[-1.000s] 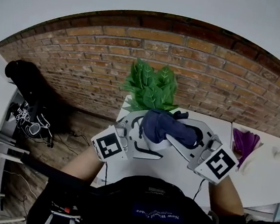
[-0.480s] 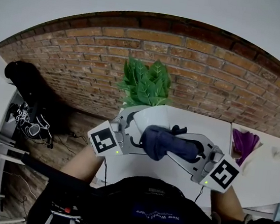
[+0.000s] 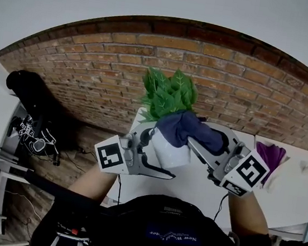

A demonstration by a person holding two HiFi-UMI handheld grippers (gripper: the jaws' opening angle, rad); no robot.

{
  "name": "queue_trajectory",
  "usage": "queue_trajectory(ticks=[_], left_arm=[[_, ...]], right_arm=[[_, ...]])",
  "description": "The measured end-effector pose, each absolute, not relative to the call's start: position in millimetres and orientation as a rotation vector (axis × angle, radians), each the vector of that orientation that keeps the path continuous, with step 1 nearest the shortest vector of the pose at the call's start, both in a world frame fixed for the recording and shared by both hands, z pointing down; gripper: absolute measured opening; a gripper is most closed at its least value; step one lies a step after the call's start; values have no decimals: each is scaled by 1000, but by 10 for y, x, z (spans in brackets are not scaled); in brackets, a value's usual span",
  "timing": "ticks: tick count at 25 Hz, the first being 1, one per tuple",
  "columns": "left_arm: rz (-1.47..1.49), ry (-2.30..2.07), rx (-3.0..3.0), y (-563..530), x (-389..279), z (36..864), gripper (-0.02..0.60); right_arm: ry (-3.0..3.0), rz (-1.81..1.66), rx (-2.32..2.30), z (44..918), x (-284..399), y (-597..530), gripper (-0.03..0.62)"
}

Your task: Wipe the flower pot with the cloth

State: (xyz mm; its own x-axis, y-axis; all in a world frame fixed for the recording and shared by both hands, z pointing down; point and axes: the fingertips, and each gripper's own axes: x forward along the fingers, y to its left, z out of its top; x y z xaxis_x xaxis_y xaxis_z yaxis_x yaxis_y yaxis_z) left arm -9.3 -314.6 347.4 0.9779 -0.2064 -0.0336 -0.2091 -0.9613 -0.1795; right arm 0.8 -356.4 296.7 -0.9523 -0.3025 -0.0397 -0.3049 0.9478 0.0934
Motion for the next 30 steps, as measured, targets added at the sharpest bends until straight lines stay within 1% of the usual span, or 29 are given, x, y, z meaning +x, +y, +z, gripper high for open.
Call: queue_trajectory(ticks=[15, 20, 24, 30], left_arm=[[33, 406, -2924, -3273, -280, 3512, 536], [147, 298, -2919, -3154, -227, 3415, 535], [162, 208, -2919, -3048, -175, 3383, 535], [211, 199, -2937, -3026, -185, 3340, 534]], right_arm=[[3216, 70, -93, 3273, 47, -2923, 112], [3025, 3, -230, 2966, 198, -3240, 112], [2997, 8, -400, 2865, 127, -3557, 112], [3037, 15, -340, 2920, 38, -3493, 112]])
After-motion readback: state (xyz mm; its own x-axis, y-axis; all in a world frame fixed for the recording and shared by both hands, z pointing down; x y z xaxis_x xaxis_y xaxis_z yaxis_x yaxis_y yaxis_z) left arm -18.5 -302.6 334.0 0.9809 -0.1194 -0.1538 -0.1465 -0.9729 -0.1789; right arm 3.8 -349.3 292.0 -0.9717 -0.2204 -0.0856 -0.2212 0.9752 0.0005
